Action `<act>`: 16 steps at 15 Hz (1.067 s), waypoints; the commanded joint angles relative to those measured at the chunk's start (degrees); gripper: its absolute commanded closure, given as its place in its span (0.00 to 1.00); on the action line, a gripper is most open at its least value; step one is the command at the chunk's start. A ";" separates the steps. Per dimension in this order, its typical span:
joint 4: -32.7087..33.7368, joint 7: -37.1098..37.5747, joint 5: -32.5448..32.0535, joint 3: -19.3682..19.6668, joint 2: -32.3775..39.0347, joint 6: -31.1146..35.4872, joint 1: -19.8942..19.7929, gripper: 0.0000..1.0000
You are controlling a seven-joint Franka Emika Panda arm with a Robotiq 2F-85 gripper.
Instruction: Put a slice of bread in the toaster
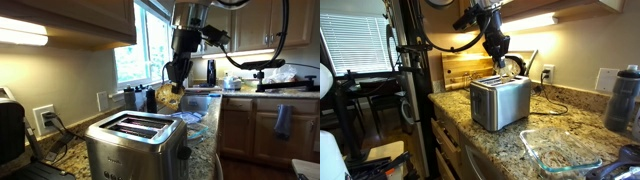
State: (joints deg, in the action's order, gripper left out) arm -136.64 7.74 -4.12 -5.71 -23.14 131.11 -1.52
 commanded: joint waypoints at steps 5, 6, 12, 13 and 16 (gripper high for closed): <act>-1.34 2.39 -1.30 -1.10 -2.47 -1.52 0.65 0.92; -1.30 2.58 -1.40 -1.42 -2.53 -1.63 0.71 0.92; -0.65 2.34 -1.43 -1.64 -1.95 -1.34 0.56 0.92; -0.66 2.50 -1.58 -1.75 -2.05 -1.29 0.52 0.92; -0.09 2.19 -1.26 -1.60 -2.10 -1.61 0.65 0.92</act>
State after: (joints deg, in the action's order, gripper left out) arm -136.45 8.02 -4.12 -7.31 -23.14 131.09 -1.43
